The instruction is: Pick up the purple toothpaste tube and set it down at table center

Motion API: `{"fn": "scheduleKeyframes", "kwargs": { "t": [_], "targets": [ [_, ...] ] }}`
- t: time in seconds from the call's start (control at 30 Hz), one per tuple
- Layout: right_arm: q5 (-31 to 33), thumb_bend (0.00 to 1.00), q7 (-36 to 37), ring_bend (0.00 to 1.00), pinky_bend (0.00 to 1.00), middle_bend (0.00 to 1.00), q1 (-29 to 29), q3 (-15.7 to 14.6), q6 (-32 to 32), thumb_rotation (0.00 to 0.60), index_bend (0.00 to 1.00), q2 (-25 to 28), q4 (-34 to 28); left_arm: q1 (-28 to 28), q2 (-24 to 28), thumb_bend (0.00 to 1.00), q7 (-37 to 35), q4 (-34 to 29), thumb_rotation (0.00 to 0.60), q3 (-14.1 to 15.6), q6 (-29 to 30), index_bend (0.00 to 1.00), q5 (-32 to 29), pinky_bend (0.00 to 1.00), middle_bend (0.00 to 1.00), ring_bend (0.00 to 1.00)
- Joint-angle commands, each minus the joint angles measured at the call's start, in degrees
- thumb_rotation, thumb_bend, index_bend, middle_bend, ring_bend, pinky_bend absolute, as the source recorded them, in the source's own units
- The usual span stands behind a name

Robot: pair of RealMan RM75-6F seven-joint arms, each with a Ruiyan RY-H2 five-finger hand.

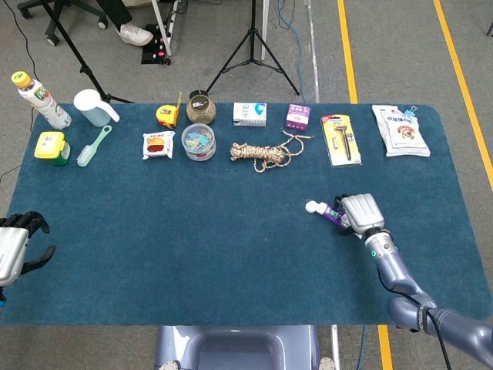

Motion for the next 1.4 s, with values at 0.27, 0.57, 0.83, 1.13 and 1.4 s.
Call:
{"fn": "scheduleKeyframes", "kwargs": {
  "t": [0.27, 0.57, 0.83, 1.13, 1.4],
  "targets": [
    [1.6, 0.26, 0.3, 0.48, 0.47, 0.4, 1.0, 0.3, -1.9, 0.512, 0.4, -1.6, 1.9, 0.3, 0.2, 0.27, -0.7, 0.5, 0.539, 0.2, 0.2, 0.45, 0.1, 0.39, 0.35, 0.33],
    [-1.4, 0.26, 2.2, 0.48, 0.47, 0.42, 0.7, -1.2, -2.0, 0.512, 0.42, 0.9, -2.8, 0.6, 0.4, 0.27, -0.9, 0.6, 0.54, 0.4, 0.5, 0.46, 0.1, 0.39, 0.35, 0.33],
    [-4.1, 0.26, 3.0, 0.48, 0.47, 0.42, -0.3, -2.6, -0.2, 0.513, 0.42, 2.6, -4.9, 0.2, 0.0, 0.27, -0.5, 0.4, 0.537, 0.2, 0.1, 0.46, 0.2, 0.39, 0.35, 0.33],
    [-4.2, 0.26, 5.3, 0.48, 0.47, 0.41, -0.2, -2.8, -1.4, 0.512, 0.4, 1.2, -1.0, 0.3, 0.1, 0.27, -0.2, 0.2, 0.539, 0.1, 0.2, 0.46, 0.0, 0.39, 0.35, 0.33],
    [-4.4, 0.26, 5.8, 0.48, 0.47, 0.41, -0.1, -3.0, -1.8, 0.52, 0.41, -0.2, 1.0, 0.3, 0.2, 0.27, -0.2, 0.1, 0.538, 0.1, 0.2, 0.46, -0.1, 0.39, 0.35, 0.33]
  ]
}}
